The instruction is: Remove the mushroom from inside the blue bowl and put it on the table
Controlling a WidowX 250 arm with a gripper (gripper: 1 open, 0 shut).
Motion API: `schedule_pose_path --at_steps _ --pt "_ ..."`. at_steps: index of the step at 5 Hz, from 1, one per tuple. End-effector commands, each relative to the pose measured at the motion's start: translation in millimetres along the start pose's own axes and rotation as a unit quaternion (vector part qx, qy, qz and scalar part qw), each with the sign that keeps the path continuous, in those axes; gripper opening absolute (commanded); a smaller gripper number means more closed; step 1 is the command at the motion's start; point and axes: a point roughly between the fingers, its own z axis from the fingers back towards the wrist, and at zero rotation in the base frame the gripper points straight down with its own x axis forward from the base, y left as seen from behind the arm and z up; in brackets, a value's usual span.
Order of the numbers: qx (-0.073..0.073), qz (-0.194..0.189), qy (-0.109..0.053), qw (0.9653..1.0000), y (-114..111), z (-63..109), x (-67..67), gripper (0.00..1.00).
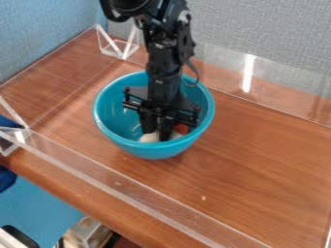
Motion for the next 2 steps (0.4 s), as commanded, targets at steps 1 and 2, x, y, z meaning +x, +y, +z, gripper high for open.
schedule_pose_path --at_steps 1,2 --pt "0.001 0.000 -0.002 1.0000 1 -0.1 -7.2 0.00" --pt "0.001 -0.013 -0.006 0.9999 5 15.2 -5.1 0.00"
